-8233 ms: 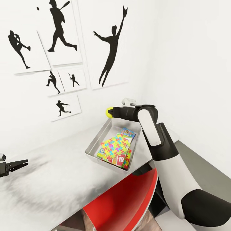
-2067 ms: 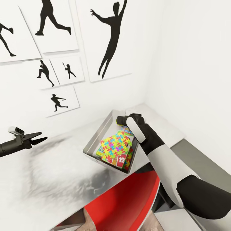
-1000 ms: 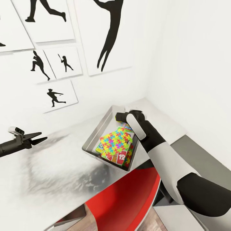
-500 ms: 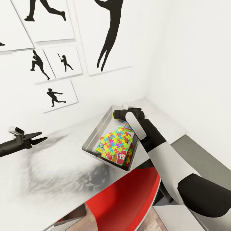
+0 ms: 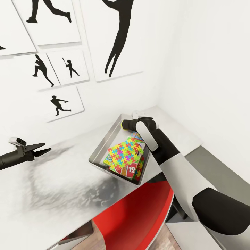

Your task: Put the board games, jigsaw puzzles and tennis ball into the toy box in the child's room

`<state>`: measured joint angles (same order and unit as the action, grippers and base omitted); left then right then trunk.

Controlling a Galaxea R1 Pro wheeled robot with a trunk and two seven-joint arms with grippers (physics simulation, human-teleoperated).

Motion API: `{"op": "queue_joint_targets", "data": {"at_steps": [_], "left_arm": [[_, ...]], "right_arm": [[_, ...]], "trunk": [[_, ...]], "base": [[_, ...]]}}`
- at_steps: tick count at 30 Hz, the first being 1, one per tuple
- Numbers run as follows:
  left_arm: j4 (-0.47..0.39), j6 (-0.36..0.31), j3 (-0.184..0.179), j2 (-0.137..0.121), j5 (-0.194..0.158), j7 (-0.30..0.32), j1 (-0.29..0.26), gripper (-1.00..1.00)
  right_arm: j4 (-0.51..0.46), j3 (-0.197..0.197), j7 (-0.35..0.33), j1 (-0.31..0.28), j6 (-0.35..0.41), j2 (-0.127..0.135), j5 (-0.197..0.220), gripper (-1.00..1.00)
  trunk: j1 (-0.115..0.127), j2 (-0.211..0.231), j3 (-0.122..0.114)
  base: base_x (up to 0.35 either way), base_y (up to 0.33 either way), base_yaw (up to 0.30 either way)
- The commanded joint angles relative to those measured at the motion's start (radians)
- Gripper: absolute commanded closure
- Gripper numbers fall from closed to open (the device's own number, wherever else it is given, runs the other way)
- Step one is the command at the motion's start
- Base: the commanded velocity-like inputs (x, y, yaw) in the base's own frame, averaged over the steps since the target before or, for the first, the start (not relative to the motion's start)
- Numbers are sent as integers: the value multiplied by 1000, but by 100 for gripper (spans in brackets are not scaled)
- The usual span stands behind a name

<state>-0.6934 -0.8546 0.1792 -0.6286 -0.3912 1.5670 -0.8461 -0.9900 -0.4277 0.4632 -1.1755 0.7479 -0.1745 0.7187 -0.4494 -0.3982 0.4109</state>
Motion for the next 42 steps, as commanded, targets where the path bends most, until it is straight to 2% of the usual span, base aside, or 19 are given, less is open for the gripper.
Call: {"op": "queue_joint_targets", "data": {"at_steps": [1, 6, 7, 32, 37, 40, 42], "left_arm": [[0, -11, 0, 0, 0, 4, -1, -100], [0, -11, 0, 1, 0, 4, -1, -100], [0, -11, 0, 1, 0, 4, -1, -100], [-2, -11, -2, -1, 0, 4, -1, -100], [-2, -11, -3, -2, 1, 4, -1, -100], [-2, -11, -2, -3, 1, 4, -1, -100], [-2, -10, -2, -3, 2, 4, -1, -100]], "right_arm": [[0, -1, 9, -1, 1, 0, 10, 100], [4, -1, 8, -1, 1, 0, 10, 100], [4, -1, 8, -1, 1, 0, 10, -100], [-9, 3, 7, 0, 1, 0, 10, -100], [-100, 7, 9, 8, 18, 0, 10, -100], [-185, 13, 9, 20, 59, 0, 10, -100], [-228, 39, 9, 37, 80, 0, 11, -100]], "trunk": [[-1, -2, 2], [-1, -2, 2], [-1, -2, 2], [-1, -2, 2], [-1, -2, 2], [-1, -2, 1], [-1, -2, -1]], "base": [[0, 0, 0], [0, 0, 0], [0, 0, 0], [0, 0, 0], [0, 0, 0], [0, 0, 0], [0, 0, 0]]}}
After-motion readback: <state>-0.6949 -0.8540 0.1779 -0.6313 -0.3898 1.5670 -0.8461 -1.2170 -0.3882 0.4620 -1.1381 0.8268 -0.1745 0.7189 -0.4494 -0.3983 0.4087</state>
